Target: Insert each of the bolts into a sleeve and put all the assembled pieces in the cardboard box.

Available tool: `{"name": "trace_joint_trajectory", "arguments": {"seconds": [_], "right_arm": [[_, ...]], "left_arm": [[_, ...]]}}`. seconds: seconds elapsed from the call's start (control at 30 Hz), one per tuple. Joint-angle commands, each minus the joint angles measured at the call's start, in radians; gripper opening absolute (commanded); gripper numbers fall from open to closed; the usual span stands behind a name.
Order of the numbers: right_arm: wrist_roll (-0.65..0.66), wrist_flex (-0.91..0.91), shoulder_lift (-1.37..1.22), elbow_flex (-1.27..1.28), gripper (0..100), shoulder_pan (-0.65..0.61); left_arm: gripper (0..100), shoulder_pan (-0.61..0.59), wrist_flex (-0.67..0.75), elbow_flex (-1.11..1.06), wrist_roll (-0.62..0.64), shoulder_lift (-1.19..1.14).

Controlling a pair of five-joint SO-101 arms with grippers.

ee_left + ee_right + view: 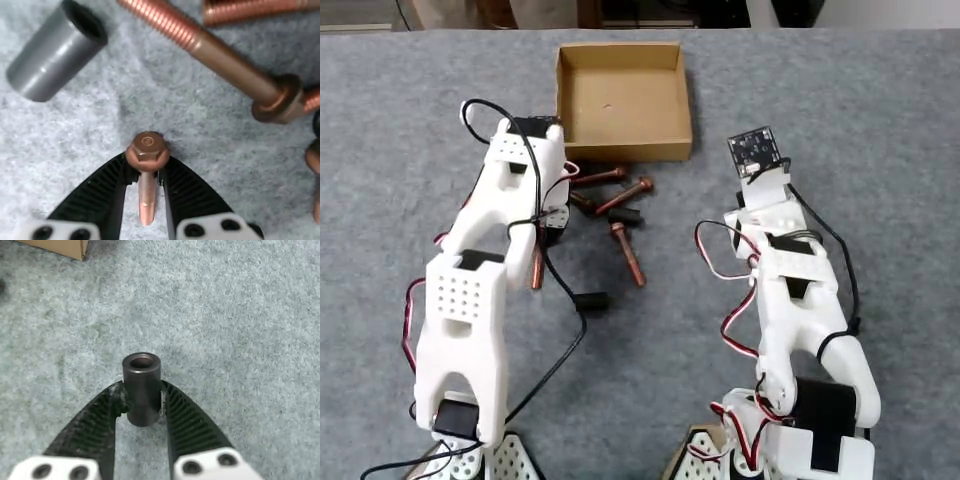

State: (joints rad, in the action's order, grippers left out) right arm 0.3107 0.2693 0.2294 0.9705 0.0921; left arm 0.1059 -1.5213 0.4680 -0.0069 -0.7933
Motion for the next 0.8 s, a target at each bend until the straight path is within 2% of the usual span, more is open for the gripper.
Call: {"name": "trace_joint_trajectory", "arguments": {"seconds": [0.0,0.27,0.4,0.6,0.77], "right_arm": [[-0.009,-0.023,0.004,-0.035,0.2,-0.005],[-0.009,-0.023,0.004,-0.035,0.2,-0.005],[-0.009,-0.023,0.004,-0.035,0.2,-0.005],[-0.009,-0.021,0.004,-0.035,0.2,-0.005],[-0.009,-0.020,0.004,-0.035,0.2,-0.005]], "left_arm": [[2,0.017,0.140,-0.153,0.011,0.108],[5,0.018,0.516,-0.674,0.037,0.492],[6,0.014,0.634,-0.842,0.043,0.613],[6,0.003,0.712,-0.899,0.137,0.642],[5,-0.008,0.763,-0.911,0.143,0.641]]}}
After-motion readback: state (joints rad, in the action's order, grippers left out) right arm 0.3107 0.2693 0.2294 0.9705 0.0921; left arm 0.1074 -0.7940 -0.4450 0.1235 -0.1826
